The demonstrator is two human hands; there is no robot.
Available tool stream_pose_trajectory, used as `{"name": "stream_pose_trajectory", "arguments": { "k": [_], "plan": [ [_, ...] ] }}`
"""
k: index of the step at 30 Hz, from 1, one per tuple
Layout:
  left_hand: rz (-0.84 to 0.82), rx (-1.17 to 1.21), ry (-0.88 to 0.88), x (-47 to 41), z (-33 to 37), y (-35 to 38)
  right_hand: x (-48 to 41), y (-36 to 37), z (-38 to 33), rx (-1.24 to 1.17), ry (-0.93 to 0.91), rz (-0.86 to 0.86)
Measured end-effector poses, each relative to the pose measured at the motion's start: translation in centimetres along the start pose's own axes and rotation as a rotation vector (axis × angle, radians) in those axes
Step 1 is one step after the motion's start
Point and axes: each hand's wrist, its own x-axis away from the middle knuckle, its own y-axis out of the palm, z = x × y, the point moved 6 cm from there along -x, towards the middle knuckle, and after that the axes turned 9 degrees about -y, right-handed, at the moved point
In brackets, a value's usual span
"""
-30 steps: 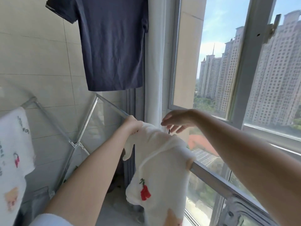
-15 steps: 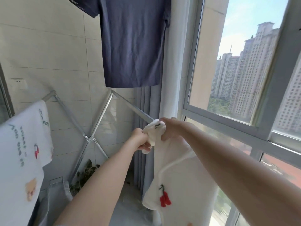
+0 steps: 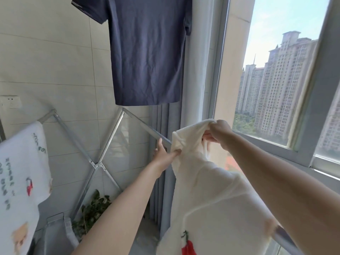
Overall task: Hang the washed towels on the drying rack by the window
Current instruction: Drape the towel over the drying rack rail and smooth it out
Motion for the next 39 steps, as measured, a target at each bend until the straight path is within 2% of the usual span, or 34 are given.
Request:
{"name": "stream_pose_trajectory", "arguments": {
  "k": [3, 5, 7, 9, 11, 13, 14, 16, 18, 20, 23, 26, 30, 33, 37, 39],
  "plan": [
    [-0.383, 0.142, -0.25, 0.6, -2.8, 2.0, -1.3, -1.8, 0.7, -0.181, 0.02, 0.097],
    [-0.522, 0.125, -0.249, 1.4, -3.3, 2.4, -1.7, -1.7, 1.2, -0.237, 0.048, 0.056],
    [-0.438, 0.079, -0.161, 1.2, -2.8, 1.9, -1.1, -1.3, 1.3, -0.161, 0.08, -0.029],
    [-0.237, 0.05, -0.095, 0.7, -1.7, 0.4, 0.2, -0.7, 1.6, 0.113, 0.136, -0.144],
    [-0.113, 0.108, -0.098, 1.0, -0.4, -1.0, 2.4, 0.2, 1.7, 0.448, 0.222, -0.388],
    [-0.103, 0.149, -0.132, 1.5, 1.2, -2.0, 4.5, 2.0, 1.3, 0.62, 0.211, -0.62],
    [-0.131, 0.137, -0.153, 1.8, 2.0, -2.4, 4.7, 3.1, 0.7, 0.646, 0.13, -0.655],
    [-0.22, 0.087, -0.157, 2.9, 3.8, -2.4, 4.5, 5.0, -1.2, 0.664, -0.133, -0.611],
    [-0.281, 0.018, -0.076, 4.2, 5.7, -2.1, 5.0, 6.8, -2.9, 0.626, -0.329, -0.622],
    [-0.251, -0.057, 0.045, 5.3, 7.3, -2.1, 5.2, 7.6, -3.9, 0.675, -0.442, -0.617],
    [-0.124, -0.095, 0.142, 6.2, 8.1, -3.0, 4.6, 6.6, -5.1, 0.757, -0.572, -0.45],
    [-0.139, -0.179, 0.106, 6.6, 6.6, -3.3, 4.1, 5.1, -6.0, 0.5, -0.52, -0.309],
    [-0.115, -0.418, 0.016, 6.8, 4.1, -2.8, 3.9, 3.9, -6.2, 0.146, -0.348, -0.244],
    [-0.026, -0.391, -0.024, 6.5, 3.4, -4.1, 3.8, 2.7, -6.4, 0.084, -0.311, -0.18],
    [0.041, -0.168, -0.041, 6.7, 3.9, -6.8, 3.5, 2.4, -5.4, 0.098, -0.255, -0.174],
    [0.104, -0.205, -0.029, 6.7, 4.4, -8.4, 3.1, 2.7, -4.7, 0.106, -0.217, -0.168]
  ]
}}
